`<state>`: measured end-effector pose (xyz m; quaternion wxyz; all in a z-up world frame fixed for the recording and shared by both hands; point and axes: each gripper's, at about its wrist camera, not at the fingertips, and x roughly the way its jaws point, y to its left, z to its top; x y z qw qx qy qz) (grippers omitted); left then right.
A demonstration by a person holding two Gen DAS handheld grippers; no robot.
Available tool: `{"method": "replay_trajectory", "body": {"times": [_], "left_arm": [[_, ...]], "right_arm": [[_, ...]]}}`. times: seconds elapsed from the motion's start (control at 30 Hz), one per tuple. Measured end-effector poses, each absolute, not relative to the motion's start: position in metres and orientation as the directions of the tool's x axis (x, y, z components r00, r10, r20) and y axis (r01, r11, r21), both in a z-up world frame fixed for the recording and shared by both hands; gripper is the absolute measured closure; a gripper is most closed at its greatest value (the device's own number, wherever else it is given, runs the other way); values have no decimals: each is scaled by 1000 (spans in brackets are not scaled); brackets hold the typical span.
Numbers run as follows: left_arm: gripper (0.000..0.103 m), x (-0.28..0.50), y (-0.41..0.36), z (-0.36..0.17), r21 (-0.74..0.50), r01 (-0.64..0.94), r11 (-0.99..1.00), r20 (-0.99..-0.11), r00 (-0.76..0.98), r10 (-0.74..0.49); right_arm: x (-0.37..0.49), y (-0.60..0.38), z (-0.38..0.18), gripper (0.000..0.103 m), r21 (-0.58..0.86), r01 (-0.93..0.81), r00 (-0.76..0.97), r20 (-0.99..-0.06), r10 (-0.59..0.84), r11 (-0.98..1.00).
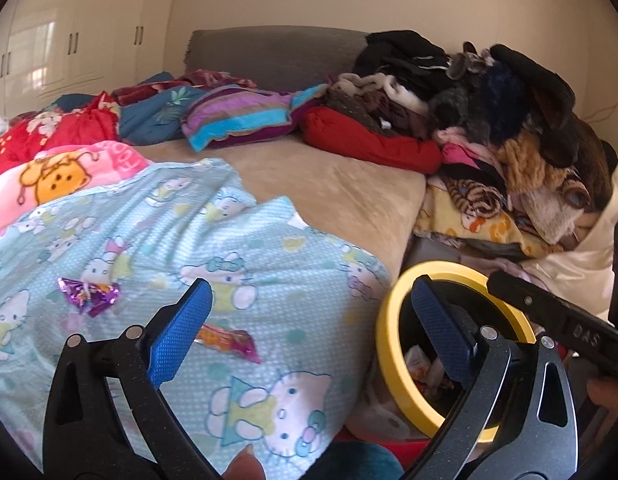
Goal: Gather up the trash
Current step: 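Move both open tools back from the bin to the remaining wrappers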
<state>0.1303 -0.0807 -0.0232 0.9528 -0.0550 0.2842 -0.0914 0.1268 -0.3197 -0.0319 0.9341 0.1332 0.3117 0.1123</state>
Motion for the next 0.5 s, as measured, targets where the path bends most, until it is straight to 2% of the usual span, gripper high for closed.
{"method": "replay_trajectory", "body": {"times": [0.5], "left_arm": [[11,139,-17,-25,-186,19,982,-526,843,-116]], "right_arm": [[135,-241,-37,26,273,-259,726,-578,374,926]]}}
